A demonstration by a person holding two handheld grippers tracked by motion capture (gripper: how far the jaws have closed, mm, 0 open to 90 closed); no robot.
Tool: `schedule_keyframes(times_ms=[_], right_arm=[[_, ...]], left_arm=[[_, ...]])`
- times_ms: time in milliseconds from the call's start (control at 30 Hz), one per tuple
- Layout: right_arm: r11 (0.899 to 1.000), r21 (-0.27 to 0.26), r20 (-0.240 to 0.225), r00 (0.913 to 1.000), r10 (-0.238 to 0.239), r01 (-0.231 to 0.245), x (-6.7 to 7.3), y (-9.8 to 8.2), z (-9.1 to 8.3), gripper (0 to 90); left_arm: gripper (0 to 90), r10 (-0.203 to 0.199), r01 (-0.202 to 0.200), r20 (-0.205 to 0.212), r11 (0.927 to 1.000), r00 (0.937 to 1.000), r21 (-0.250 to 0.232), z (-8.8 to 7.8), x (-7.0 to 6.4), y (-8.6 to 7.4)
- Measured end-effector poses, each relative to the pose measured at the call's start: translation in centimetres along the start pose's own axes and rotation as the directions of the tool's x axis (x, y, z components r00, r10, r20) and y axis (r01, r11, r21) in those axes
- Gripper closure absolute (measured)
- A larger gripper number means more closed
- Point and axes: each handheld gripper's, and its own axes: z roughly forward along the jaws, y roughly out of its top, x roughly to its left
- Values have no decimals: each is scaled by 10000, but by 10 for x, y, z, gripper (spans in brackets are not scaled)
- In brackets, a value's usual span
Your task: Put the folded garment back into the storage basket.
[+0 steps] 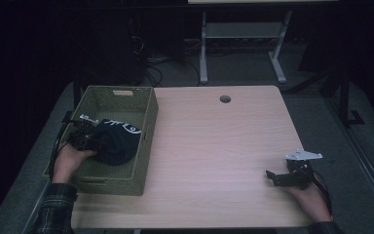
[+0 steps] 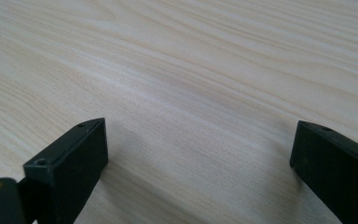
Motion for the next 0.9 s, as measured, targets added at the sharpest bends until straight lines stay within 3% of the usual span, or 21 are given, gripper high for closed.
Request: schedule_keyframes(times_ms=[233, 333, 600, 900], right_arm=[[10000, 1, -4, 10000, -3, 3, 0, 0, 0, 38], [10000, 0, -6, 10000, -3, 3, 0, 0, 0, 38], [10000, -1, -5, 10000, -13, 13, 0, 0, 0, 38], [10000, 2, -5, 10000, -1, 1, 0, 0, 0, 38]], left_arm=[[327, 93, -74, 249, 9971, 9996, -762, -20, -7, 3], [271, 236, -197, 331, 9932, 9992, -1145, -29, -14, 9], [199, 685, -491, 856, 9763, 9940, -2109, -47, -41, 32], [187, 1355, -919, 1338, 9526, 9817, -2900, -54, -77, 52]])
